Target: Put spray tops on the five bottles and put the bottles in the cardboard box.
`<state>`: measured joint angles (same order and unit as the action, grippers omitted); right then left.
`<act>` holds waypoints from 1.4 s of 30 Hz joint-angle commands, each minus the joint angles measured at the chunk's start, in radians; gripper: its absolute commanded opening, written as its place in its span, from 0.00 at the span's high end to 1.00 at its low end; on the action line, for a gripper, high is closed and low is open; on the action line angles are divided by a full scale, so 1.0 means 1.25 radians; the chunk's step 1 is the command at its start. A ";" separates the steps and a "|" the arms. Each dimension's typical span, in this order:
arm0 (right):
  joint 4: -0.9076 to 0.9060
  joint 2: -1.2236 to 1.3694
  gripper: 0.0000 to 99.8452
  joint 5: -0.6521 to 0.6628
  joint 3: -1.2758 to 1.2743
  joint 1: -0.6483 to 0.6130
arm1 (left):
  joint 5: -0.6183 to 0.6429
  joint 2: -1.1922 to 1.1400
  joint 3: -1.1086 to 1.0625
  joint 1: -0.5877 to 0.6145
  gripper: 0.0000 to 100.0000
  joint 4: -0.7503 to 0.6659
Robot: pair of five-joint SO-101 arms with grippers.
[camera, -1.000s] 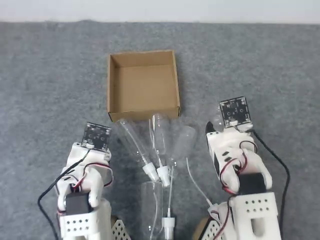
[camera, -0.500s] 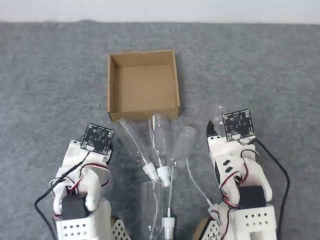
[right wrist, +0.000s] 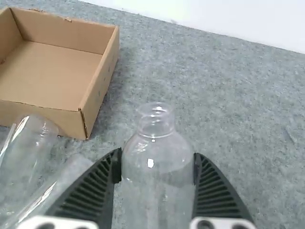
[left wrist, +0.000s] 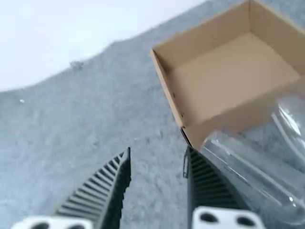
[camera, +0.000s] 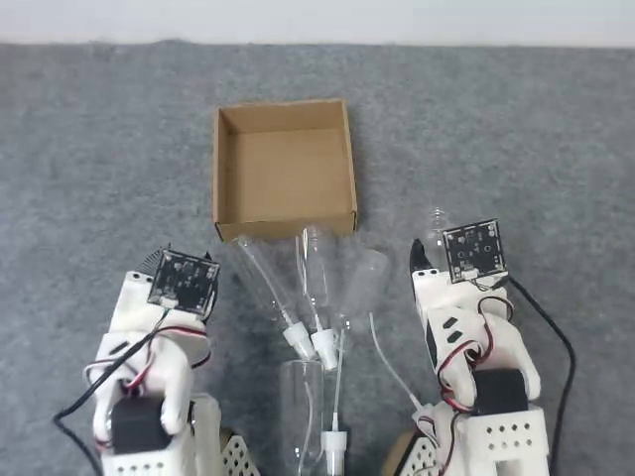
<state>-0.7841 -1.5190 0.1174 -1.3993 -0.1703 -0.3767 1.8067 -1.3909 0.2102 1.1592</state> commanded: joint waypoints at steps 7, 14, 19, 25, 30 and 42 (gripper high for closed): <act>0.019 -0.017 0.91 -0.006 0.011 0.008 | -0.031 -0.238 0.197 -0.004 0.83 0.056; 0.019 -0.017 0.91 -0.007 0.011 0.008 | -0.074 -0.273 0.209 -0.038 0.83 0.069; 0.019 -0.017 0.91 -0.007 0.011 0.008 | -0.082 -0.274 0.209 -0.128 0.83 0.129; 0.019 -0.017 0.91 -0.007 0.011 0.008 | -0.086 -0.309 0.209 -0.187 0.83 0.134; 0.018 -0.017 0.91 -0.007 0.011 0.008 | -0.109 -0.450 0.236 -0.238 0.83 0.134; 0.018 -0.017 0.91 -0.007 0.011 0.008 | -0.230 -0.648 0.332 -0.335 0.83 0.210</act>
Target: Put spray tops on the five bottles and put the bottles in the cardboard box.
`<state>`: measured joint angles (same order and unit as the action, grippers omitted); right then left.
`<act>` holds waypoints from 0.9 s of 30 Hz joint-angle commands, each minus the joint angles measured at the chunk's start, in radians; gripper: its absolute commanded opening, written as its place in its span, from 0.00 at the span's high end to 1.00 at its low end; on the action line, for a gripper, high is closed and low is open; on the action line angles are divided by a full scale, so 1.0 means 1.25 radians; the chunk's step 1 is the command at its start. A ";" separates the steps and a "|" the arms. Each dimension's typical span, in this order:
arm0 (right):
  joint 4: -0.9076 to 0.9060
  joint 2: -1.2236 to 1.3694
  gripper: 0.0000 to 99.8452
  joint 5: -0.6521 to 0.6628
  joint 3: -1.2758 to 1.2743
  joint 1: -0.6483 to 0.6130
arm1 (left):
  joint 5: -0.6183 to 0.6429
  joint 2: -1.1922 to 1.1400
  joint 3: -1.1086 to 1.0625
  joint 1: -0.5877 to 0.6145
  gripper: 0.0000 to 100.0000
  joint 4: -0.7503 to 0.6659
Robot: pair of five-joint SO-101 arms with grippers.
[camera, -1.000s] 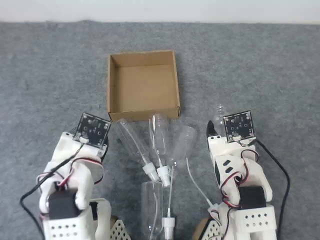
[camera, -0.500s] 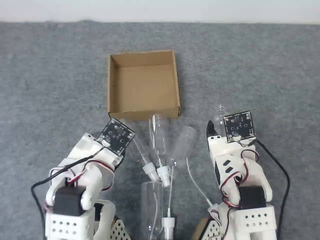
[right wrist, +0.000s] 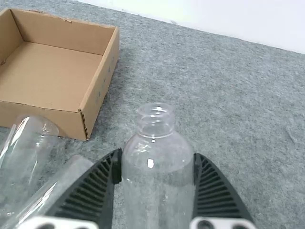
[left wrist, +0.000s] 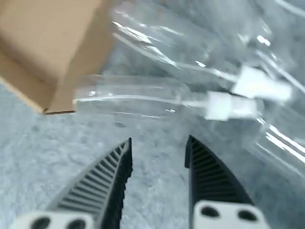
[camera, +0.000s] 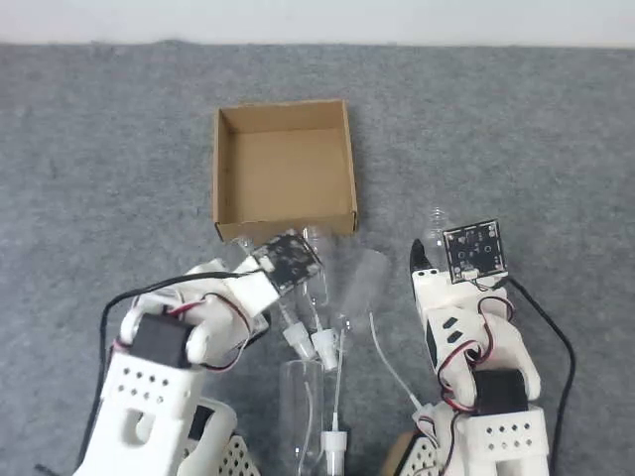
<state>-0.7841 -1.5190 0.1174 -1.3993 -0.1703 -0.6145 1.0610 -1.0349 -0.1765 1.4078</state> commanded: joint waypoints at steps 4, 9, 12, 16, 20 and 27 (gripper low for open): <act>0.018 -0.017 0.91 -0.006 0.010 0.008 | -0.043 -0.086 0.055 -0.033 0.83 0.009; 0.018 -0.017 0.91 -0.006 0.010 0.008 | -0.045 -0.112 0.075 -0.049 0.83 0.010; 0.018 -0.017 0.91 -0.007 0.010 0.008 | -0.043 -0.133 0.091 -0.071 0.83 0.009; 0.018 -0.017 0.91 -0.007 0.010 0.008 | 0.017 -0.174 0.117 -0.069 0.83 -0.036; 0.018 -0.017 0.91 -0.007 0.010 0.008 | 0.061 -0.207 0.117 -0.074 0.83 -0.080; 0.018 -0.017 0.91 -0.007 0.010 0.008 | 0.136 -0.220 0.110 -0.069 0.83 -0.184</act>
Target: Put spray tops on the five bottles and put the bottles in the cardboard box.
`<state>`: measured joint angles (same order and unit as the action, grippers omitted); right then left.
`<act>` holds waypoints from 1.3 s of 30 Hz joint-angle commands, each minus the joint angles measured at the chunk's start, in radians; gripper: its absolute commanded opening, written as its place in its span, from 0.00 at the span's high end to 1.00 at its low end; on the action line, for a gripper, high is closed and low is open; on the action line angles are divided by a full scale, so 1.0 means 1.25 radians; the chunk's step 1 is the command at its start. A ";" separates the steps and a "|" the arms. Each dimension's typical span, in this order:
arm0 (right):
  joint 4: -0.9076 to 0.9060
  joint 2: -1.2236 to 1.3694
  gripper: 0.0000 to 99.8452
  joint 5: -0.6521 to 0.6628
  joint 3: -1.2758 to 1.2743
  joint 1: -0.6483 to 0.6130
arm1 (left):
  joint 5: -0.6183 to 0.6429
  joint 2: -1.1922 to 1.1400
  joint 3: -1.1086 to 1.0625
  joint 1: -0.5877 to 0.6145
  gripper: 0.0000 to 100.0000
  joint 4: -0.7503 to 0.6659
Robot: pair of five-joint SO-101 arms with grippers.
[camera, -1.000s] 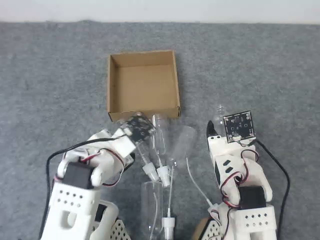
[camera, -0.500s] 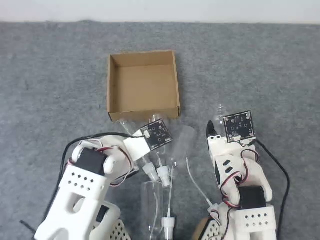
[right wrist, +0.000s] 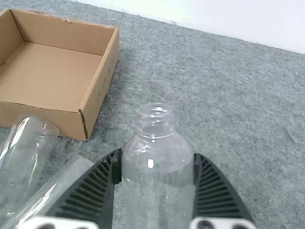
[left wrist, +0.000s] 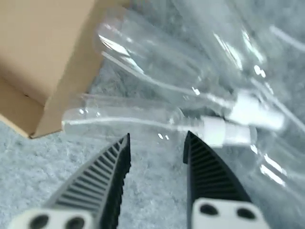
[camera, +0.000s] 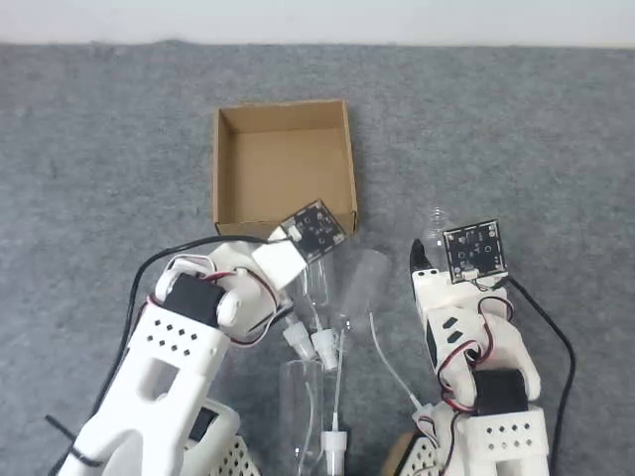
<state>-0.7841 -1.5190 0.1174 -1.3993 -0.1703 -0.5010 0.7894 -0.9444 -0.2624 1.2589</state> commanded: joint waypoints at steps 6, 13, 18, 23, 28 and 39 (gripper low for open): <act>0.018 -0.017 0.91 -0.007 0.010 0.008 | 0.085 -0.002 0.015 -0.002 0.86 -0.129; 0.018 -0.017 0.91 -0.007 0.010 0.008 | 0.083 -0.002 -0.061 0.000 0.87 -0.203; 0.018 -0.017 0.91 -0.007 0.010 0.007 | 0.085 -0.004 -0.082 0.000 0.87 -0.223; 0.017 -0.017 0.91 -0.007 0.010 0.007 | 0.085 -0.005 -0.089 0.000 0.87 -0.226; 0.017 -0.017 0.91 -0.007 0.010 0.007 | 0.079 -0.021 -0.088 0.001 0.87 -0.228; 0.018 -0.017 0.91 -0.004 0.010 0.007 | 0.082 -0.290 0.017 0.047 0.87 -0.247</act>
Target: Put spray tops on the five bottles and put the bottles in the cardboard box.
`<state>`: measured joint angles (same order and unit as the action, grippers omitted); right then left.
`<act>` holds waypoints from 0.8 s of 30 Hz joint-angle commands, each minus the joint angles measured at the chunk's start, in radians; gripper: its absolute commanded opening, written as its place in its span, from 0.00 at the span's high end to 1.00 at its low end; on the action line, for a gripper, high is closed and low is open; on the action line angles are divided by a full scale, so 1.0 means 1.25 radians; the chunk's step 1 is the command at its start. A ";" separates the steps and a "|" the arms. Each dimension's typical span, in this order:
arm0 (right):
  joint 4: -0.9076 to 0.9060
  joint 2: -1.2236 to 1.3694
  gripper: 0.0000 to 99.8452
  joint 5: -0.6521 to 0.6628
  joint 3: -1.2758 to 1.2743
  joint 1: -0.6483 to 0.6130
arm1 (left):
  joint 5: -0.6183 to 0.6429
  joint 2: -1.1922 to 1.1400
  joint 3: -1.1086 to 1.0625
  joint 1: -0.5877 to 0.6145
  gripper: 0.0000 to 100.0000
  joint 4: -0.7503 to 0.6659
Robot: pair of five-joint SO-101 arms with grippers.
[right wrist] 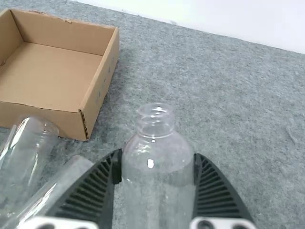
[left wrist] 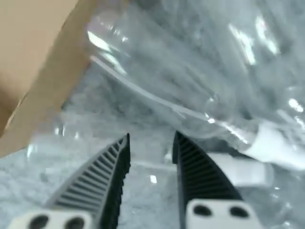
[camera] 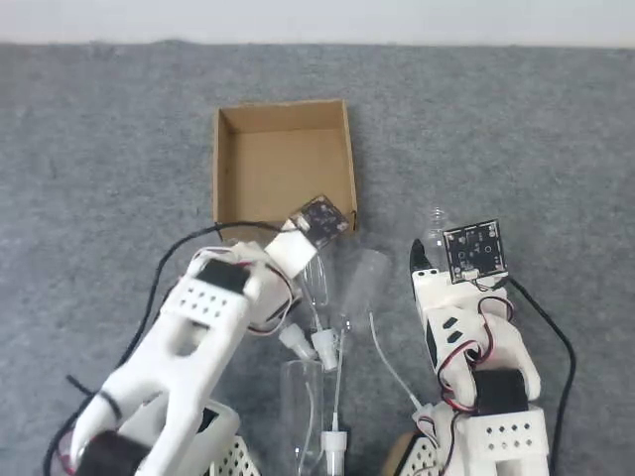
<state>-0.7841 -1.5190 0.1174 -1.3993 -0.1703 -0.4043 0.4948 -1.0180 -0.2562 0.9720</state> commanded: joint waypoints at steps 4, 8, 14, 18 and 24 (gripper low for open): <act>0.018 -0.017 0.91 -0.004 0.010 0.007 | 0.001 -0.077 0.098 0.118 0.87 -0.012; 0.018 -0.017 0.91 -0.002 0.010 0.007 | -0.022 -0.076 0.099 0.164 0.87 0.029; 0.018 -0.017 0.91 -0.002 0.010 0.007 | -0.044 -0.076 0.105 0.191 0.87 0.086; 0.018 -0.017 0.91 -0.002 0.010 0.007 | -0.050 -0.075 0.114 0.189 0.87 0.108; 0.018 -0.017 0.91 -0.002 0.010 0.007 | -0.106 -0.075 0.218 0.185 0.86 0.248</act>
<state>-0.7841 -1.5190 0.1174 -1.3993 -0.1703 -0.4918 0.3905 -0.8723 -0.0215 1.1776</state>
